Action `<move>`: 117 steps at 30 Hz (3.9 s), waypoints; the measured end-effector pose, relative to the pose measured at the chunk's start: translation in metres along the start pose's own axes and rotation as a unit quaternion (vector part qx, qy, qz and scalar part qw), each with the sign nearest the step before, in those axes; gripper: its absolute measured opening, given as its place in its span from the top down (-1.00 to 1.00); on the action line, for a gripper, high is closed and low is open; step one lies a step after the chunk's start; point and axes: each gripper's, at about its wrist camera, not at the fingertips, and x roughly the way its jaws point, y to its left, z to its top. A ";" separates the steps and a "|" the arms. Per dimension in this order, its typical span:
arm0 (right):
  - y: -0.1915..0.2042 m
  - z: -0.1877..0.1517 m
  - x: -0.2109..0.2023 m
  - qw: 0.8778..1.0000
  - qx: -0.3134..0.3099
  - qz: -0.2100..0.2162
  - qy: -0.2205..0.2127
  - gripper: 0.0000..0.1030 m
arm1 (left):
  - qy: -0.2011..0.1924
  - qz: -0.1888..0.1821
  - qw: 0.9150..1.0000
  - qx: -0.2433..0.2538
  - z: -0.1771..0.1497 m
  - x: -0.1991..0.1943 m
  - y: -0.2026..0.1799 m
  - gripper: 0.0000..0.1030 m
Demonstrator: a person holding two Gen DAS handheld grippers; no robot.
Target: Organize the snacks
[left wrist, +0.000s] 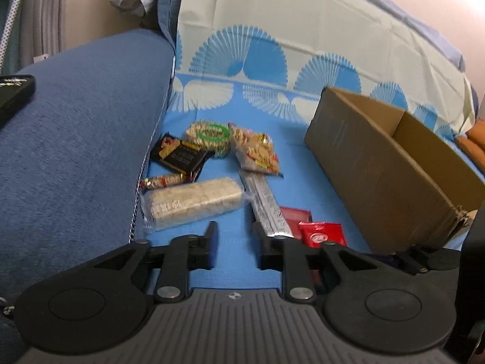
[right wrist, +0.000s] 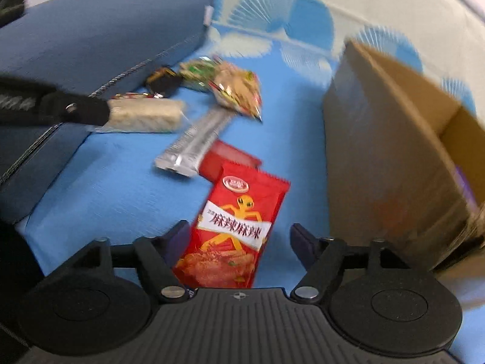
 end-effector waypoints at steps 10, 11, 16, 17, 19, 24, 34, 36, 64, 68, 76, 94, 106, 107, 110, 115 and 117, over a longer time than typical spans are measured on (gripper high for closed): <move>-0.008 -0.002 0.002 0.998 0.045 0.046 0.023 0.01 | 0.068 -0.021 0.997 0.003 0.021 0.062 -0.039 -0.12; -0.008 -0.002 0.002 0.998 0.044 0.047 0.024 0.01 | 0.070 -0.016 0.997 0.007 0.023 0.068 -0.043 -0.20; -0.015 -0.001 0.001 0.997 0.049 0.051 0.033 0.00 | 0.128 0.019 0.991 0.031 0.023 0.098 -0.054 0.25; -0.017 -0.001 0.002 0.997 0.052 0.050 0.034 0.00 | 0.125 0.020 0.991 0.032 0.023 0.094 -0.053 0.26; -0.019 0.001 0.003 0.996 0.058 0.049 0.037 0.00 | 0.123 0.021 0.991 0.041 0.021 0.080 -0.050 0.29; -0.018 0.002 0.003 0.997 0.057 0.048 0.037 0.01 | 0.154 0.012 0.988 0.029 0.006 0.032 -0.032 0.29; -0.018 0.001 0.005 0.996 0.050 0.060 0.042 -0.04 | 0.149 0.027 0.988 -0.009 -0.006 0.029 -0.013 0.03; -0.019 0.001 0.006 0.996 0.050 0.058 0.041 -0.04 | 0.157 0.026 0.987 -0.004 -0.005 0.040 -0.017 0.03; -0.013 0.007 -0.034 0.999 0.021 0.021 -0.041 0.08 | 0.055 -0.014 0.998 0.006 -0.007 0.011 -0.019 0.57; -0.016 0.012 -0.048 0.998 0.021 0.025 -0.051 0.08 | 0.029 -0.032 0.999 -0.006 -0.006 0.002 -0.014 0.57; -0.031 0.031 -0.089 0.994 -0.031 0.080 -0.063 0.08 | 0.014 -0.039 0.999 -0.014 -0.005 -0.002 -0.012 0.57; -0.055 0.018 -0.096 0.985 -0.028 0.138 -0.101 0.08 | 0.024 -0.011 1.000 0.002 -0.008 0.008 -0.020 0.57; -0.063 0.013 -0.099 0.980 -0.034 0.155 -0.118 0.08 | 0.017 -0.007 1.000 0.002 -0.008 0.006 -0.022 0.57; -0.064 0.013 -0.101 0.980 -0.032 0.156 -0.121 0.08 | 0.017 -0.006 1.000 0.003 -0.008 0.006 -0.022 0.57; -0.070 0.014 -0.105 0.979 -0.023 0.156 -0.129 0.08 | 0.014 -0.005 1.000 0.005 -0.009 0.005 -0.023 0.57; -0.077 0.015 -0.110 0.977 -0.009 0.157 -0.142 0.08 | 0.006 -0.003 1.000 -0.004 -0.006 0.001 -0.020 0.57; -0.080 0.016 -0.112 0.976 -0.003 0.157 -0.149 0.08 | 0.002 0.003 1.000 -0.016 -0.004 -0.002 -0.015 0.57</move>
